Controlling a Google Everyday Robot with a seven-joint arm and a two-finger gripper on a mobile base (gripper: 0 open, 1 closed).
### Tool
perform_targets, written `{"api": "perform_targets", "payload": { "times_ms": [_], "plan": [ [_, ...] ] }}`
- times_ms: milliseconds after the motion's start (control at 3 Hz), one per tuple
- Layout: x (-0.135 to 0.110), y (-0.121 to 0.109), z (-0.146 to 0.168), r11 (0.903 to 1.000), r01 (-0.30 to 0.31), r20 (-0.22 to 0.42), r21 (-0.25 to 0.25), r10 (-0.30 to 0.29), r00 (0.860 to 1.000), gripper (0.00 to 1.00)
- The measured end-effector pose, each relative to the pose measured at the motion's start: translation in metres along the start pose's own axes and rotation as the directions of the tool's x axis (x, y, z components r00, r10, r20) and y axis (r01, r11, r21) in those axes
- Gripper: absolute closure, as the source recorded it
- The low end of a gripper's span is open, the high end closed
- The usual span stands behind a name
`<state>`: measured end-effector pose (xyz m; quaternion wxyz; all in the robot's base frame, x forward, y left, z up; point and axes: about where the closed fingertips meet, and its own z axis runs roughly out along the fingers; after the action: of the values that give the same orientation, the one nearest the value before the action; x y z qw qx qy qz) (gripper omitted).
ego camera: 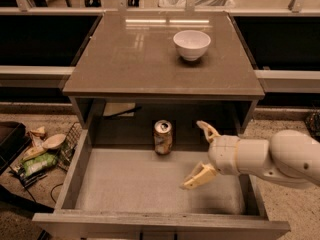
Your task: Place orange can into top drawer
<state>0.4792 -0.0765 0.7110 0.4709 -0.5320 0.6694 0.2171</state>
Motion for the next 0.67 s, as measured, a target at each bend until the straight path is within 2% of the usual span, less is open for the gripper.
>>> {"api": "perform_targets", "payload": {
  "times_ms": [333,667],
  "plan": [
    [-0.035,0.008,-0.063,0.996,0.056,-0.104,0.07,-0.049,0.993,0.0],
    [-0.127,-0.006,-0.104,0.9779,0.164,-0.118,0.13,-0.149,0.982,0.0]
  ]
}}
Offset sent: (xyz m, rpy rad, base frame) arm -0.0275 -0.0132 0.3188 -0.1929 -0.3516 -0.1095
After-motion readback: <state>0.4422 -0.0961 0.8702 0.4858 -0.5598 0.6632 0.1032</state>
